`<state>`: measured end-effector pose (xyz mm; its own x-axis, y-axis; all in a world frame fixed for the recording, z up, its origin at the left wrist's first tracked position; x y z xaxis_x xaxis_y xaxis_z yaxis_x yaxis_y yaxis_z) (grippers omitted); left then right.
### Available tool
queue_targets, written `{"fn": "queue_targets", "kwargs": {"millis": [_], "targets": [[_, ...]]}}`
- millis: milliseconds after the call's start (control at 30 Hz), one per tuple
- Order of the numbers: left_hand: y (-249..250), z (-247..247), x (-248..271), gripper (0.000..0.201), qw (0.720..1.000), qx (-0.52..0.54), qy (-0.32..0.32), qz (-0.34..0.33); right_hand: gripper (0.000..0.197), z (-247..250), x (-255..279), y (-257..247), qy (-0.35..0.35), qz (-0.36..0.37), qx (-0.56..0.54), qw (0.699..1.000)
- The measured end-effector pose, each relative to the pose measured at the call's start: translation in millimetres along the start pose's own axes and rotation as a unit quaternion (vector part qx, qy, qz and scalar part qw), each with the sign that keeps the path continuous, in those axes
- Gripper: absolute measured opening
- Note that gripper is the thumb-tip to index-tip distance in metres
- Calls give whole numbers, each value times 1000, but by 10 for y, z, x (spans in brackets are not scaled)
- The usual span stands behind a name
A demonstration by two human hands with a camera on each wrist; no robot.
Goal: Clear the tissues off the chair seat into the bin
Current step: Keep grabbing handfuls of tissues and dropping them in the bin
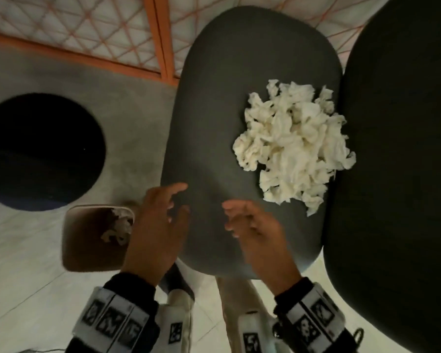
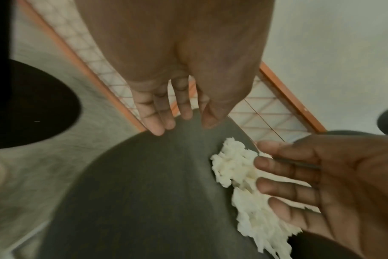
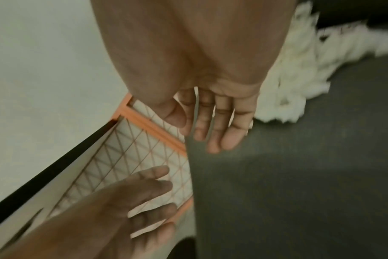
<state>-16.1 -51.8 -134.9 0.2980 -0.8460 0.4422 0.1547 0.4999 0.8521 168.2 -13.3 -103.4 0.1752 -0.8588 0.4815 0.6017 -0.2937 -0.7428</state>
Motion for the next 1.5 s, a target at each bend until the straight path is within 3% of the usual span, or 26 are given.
{"fn": "queue_targets", "kwargs": {"millis": [167, 267, 400, 533, 633, 767, 933, 1133, 1233, 1300, 1433, 1500], "targets": [[608, -654, -494, 39, 989, -87, -62, -97, 22, 941, -359, 112, 179, 31, 179, 967], [859, -1031, -778, 43, 981, -135, -94, -104, 39, 1154, -568, 238, 190, -2, 249, 950], [1103, -1463, -1074, 56, 958, -224, -128, -128, 55, 1226, -800, 372, 149, -39, 292, 944], [1322, -1913, -1258, 63, 913, -340, -167, -150, 29, 1422, -955, 541, 167, -58, 273, 946], [1308, -1939, -1332, 53, 893, -387, -182, -140, 17, 1467, -927, 541, 210, -38, 235, 948], [1406, -1920, -1326, 28, 903, -365, -159, -161, 13, 1721, -796, 625, 250, -27, 125, 960], [1611, -1725, -1156, 24, 936, -271, -102, -199, 30, 1877, -703, 703, 227, -54, 11, 972], [1842, -1383, -846, 15, 959, -161, -13, -233, 47, 1948, -775, 690, 191, -114, 96, 970], [1826, -1247, -705, 10, 970, -127, 9, -206, 37, 1923, -881, 736, 175, -143, 151, 962], [1766, -1180, -657, 18, 980, -88, 19, -179, 23, 1936, -911, 740, 194, -145, 158, 957], [1674, -1201, -634, 36, 986, -61, -7, -157, 17, 2018, -824, 709, 242, -136, 120, 953], [1638, -1225, -654, 36, 988, -55, -11, -142, 19, 2081, -729, 698, 260, -137, 89, 952]]}}
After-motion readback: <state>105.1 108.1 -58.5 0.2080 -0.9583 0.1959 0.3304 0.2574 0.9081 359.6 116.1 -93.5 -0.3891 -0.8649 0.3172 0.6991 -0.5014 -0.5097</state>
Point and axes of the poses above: each hand's wrist, its own x-axis away from the middle knuckle, its own z-axis out of the back of the hand, y = z × x, the point moved 7 cm from there along -x, towards the middle knuckle, and after that the axes turned 13 degrees about x, right-handed, at the moved point
